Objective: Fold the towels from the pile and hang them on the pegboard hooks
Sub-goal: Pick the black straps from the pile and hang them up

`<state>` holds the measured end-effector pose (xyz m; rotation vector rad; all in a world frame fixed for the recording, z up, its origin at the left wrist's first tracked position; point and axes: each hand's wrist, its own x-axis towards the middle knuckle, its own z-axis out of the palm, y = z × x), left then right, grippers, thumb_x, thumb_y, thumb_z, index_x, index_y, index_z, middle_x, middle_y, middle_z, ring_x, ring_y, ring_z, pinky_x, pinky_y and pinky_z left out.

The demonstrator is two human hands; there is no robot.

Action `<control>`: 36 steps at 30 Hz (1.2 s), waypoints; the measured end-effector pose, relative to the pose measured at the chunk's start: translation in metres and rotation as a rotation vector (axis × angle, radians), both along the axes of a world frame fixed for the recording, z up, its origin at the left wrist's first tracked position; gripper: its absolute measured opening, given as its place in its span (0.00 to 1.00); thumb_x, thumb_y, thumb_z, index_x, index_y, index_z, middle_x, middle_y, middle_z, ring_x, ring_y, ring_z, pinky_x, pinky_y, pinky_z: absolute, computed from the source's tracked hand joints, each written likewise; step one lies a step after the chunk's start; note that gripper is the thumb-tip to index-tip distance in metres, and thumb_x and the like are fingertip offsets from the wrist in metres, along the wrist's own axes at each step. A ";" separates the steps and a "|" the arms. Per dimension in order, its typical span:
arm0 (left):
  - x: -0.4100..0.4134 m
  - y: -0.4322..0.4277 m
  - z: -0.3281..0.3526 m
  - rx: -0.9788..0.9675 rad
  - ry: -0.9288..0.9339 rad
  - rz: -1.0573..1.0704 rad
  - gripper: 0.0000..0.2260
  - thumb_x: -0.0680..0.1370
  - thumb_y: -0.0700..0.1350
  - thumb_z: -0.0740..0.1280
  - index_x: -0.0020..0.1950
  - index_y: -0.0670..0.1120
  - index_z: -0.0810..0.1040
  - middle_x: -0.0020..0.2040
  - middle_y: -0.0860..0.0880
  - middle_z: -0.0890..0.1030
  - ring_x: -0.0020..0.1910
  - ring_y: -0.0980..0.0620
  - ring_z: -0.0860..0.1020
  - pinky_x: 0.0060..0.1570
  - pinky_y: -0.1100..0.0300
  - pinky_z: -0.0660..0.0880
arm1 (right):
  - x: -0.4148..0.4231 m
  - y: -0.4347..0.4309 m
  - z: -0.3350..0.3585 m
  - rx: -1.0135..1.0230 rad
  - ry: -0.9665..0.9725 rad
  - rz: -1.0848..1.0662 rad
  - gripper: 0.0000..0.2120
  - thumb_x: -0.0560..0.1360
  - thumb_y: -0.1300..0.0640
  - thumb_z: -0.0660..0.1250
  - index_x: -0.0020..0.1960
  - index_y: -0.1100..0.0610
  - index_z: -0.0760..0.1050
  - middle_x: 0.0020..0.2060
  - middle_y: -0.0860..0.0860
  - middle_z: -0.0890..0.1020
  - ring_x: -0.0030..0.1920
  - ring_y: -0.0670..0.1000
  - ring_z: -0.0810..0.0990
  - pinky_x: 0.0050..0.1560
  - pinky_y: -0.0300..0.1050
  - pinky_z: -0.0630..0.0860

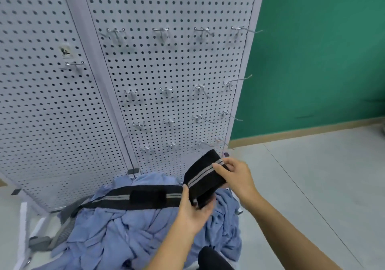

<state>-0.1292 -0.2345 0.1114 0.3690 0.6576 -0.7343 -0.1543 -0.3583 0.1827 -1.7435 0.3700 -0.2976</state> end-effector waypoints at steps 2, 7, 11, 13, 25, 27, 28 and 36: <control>0.009 -0.012 -0.012 0.025 -0.046 0.051 0.19 0.80 0.52 0.61 0.63 0.39 0.74 0.52 0.37 0.81 0.48 0.40 0.80 0.35 0.47 0.80 | -0.007 -0.021 -0.011 0.068 0.034 -0.020 0.03 0.76 0.62 0.68 0.43 0.60 0.79 0.42 0.56 0.85 0.44 0.52 0.85 0.46 0.48 0.82; 0.021 -0.035 -0.030 0.053 -0.024 -0.068 0.08 0.78 0.39 0.65 0.55 0.38 0.78 0.42 0.37 0.84 0.44 0.41 0.82 0.36 0.44 0.79 | -0.015 -0.083 -0.026 0.108 0.102 -0.120 0.04 0.77 0.61 0.66 0.47 0.58 0.80 0.40 0.51 0.86 0.41 0.47 0.84 0.41 0.47 0.83; 0.027 -0.063 -0.022 0.059 -0.054 -0.174 0.04 0.77 0.34 0.65 0.49 0.34 0.78 0.45 0.38 0.83 0.39 0.42 0.82 0.33 0.52 0.81 | -0.001 -0.123 -0.025 0.089 0.098 -0.200 0.05 0.77 0.59 0.67 0.46 0.59 0.80 0.38 0.50 0.85 0.39 0.45 0.83 0.38 0.43 0.81; 0.038 -0.077 -0.016 0.061 -0.054 -0.159 0.05 0.78 0.34 0.63 0.45 0.35 0.78 0.38 0.38 0.84 0.43 0.43 0.79 0.29 0.55 0.80 | 0.016 -0.136 -0.021 0.096 0.083 -0.199 0.05 0.77 0.59 0.66 0.46 0.59 0.80 0.38 0.50 0.84 0.38 0.45 0.83 0.36 0.40 0.80; 0.119 -0.114 -0.016 0.069 -0.076 -0.033 0.05 0.79 0.34 0.62 0.45 0.36 0.76 0.39 0.40 0.81 0.42 0.46 0.77 0.26 0.57 0.79 | 0.118 -0.174 -0.052 0.418 0.094 -0.340 0.03 0.77 0.62 0.66 0.47 0.62 0.76 0.48 0.58 0.78 0.44 0.51 0.77 0.31 0.35 0.79; 0.126 -0.120 -0.031 0.113 -0.092 -0.100 0.04 0.79 0.35 0.63 0.47 0.37 0.76 0.32 0.42 0.83 0.42 0.47 0.77 0.25 0.58 0.79 | 0.120 -0.175 -0.070 0.461 0.169 -0.412 0.02 0.77 0.63 0.67 0.47 0.62 0.75 0.48 0.58 0.77 0.41 0.49 0.76 0.28 0.35 0.78; 0.127 -0.122 -0.038 0.145 -0.092 -0.148 0.03 0.79 0.36 0.63 0.48 0.38 0.77 0.31 0.43 0.83 0.42 0.47 0.77 0.24 0.59 0.78 | 0.118 -0.174 -0.080 0.461 0.228 -0.419 0.03 0.77 0.63 0.67 0.50 0.62 0.75 0.47 0.58 0.77 0.40 0.49 0.76 0.26 0.34 0.77; 0.104 -0.096 -0.048 0.326 -0.080 -0.430 0.09 0.78 0.46 0.66 0.45 0.40 0.75 0.45 0.42 0.78 0.44 0.45 0.76 0.50 0.51 0.75 | 0.067 -0.152 -0.118 0.622 0.325 -0.386 0.14 0.82 0.53 0.58 0.49 0.64 0.72 0.48 0.61 0.77 0.43 0.56 0.78 0.42 0.44 0.77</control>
